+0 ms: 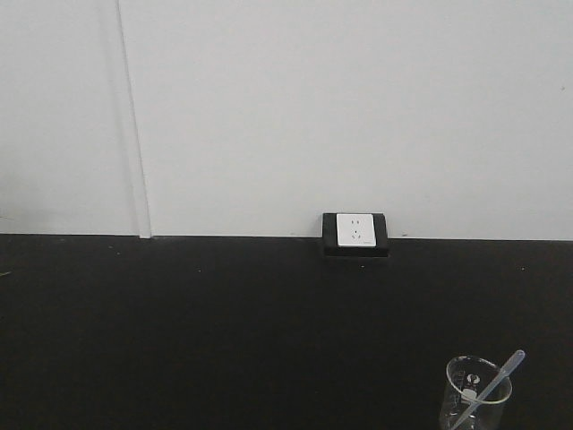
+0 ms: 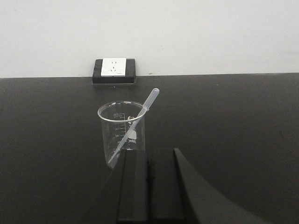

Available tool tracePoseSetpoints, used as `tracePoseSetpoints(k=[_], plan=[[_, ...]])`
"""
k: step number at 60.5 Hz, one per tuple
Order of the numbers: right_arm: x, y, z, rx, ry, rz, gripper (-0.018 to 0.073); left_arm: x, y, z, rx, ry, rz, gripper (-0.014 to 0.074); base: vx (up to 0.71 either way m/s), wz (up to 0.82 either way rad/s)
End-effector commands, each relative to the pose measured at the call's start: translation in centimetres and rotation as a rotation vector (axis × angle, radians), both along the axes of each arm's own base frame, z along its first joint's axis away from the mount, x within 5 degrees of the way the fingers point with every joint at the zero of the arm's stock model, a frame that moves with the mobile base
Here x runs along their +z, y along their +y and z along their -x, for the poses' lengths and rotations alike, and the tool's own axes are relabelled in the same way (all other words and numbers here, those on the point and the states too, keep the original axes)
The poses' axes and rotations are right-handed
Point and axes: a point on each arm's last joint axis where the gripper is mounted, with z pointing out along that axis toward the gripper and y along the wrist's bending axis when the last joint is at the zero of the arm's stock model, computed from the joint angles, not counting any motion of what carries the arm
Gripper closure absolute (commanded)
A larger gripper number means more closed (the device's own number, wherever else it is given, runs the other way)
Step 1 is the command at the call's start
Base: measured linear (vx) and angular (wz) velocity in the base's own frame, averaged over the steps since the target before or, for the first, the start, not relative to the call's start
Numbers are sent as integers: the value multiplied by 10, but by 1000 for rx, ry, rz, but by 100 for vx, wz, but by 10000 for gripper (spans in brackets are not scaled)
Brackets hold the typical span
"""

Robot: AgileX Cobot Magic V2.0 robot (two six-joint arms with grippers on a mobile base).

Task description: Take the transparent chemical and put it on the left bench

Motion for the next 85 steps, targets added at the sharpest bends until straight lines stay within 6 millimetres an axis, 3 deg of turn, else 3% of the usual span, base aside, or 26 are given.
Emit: tracePoseSetpoints(k=[1,39,53,59,66,72,85], plan=[[6,1,0,7,-84,5,566,3,0,1,-1,-81,14,600,0,0],[10,1,0,14,-136,20,566,3,0,1,-1,-81,14,600,0,0],[58,7,14,60,-627,64,566,3,0,1,-1,-81,14,600,0,0],[84,3,17,39,-625,-5,566,3,0,1,-1,-81,14,600,0,0],[116,2,3,15,-456,20,566,3,0,1,-1,-81,14,600,0,0],[142,2,-25,11,-320,66,566,3,0,1,-1,-81,14,600,0,0],[160,2,-89,17,-126,60,566,3,0,1,-1,-81,14,600,0,0]])
